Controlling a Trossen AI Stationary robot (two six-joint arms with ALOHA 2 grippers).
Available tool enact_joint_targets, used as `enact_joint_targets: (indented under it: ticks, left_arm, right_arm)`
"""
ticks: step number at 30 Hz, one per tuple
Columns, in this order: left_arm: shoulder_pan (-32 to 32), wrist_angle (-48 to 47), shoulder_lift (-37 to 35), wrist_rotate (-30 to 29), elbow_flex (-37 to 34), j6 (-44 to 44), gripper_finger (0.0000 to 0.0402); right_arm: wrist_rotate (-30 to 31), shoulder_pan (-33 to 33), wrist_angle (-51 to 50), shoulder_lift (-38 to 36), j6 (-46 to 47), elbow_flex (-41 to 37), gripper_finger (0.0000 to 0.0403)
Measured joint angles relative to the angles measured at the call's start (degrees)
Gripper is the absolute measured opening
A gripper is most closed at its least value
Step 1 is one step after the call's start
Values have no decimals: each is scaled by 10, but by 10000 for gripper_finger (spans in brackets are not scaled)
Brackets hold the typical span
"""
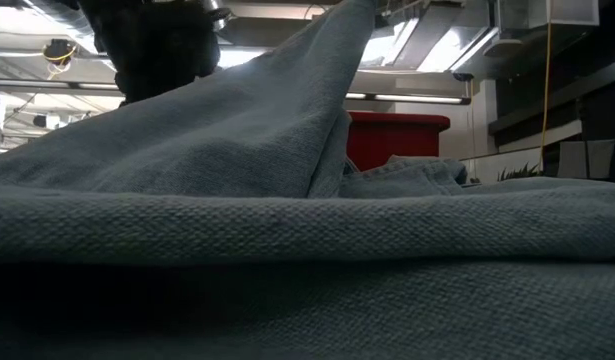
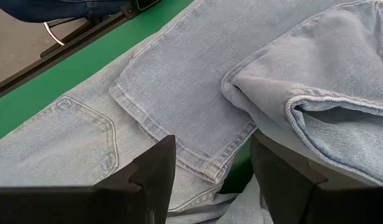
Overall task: Fold Laundry from Bin
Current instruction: Fold the light blue pants
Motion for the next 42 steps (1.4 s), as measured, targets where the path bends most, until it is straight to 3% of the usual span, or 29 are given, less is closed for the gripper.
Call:
enact_joint_targets:
  ticks: [6,13,23,29,35,38,42]
  left_arm:
    - [-2,-90,-34,18,53,1,6]
    - [-18,-315,-101,0,171,-32,3]
    - [-45,-618,-154,-169,364,-201,2]
    - [-34,-618,-172,-225,426,-203,1]
    - [-16,-618,-201,-301,450,-193,1]
    - [-5,-618,-219,-344,452,-192,0]
    - [14,-618,-250,-402,452,-175,1]
  right_arm:
    - [12,0,4,0,0,0,205]
    - [42,0,10,0,0,0,205]
    - [44,0,11,0,2,0,205]
    - [120,-8,-19,0,19,0,205]
    - [158,-63,-107,-4,19,-9,205]
    - [152,-90,-107,-3,6,-33,205]
    - [102,-103,-74,-3,-21,-71,205]
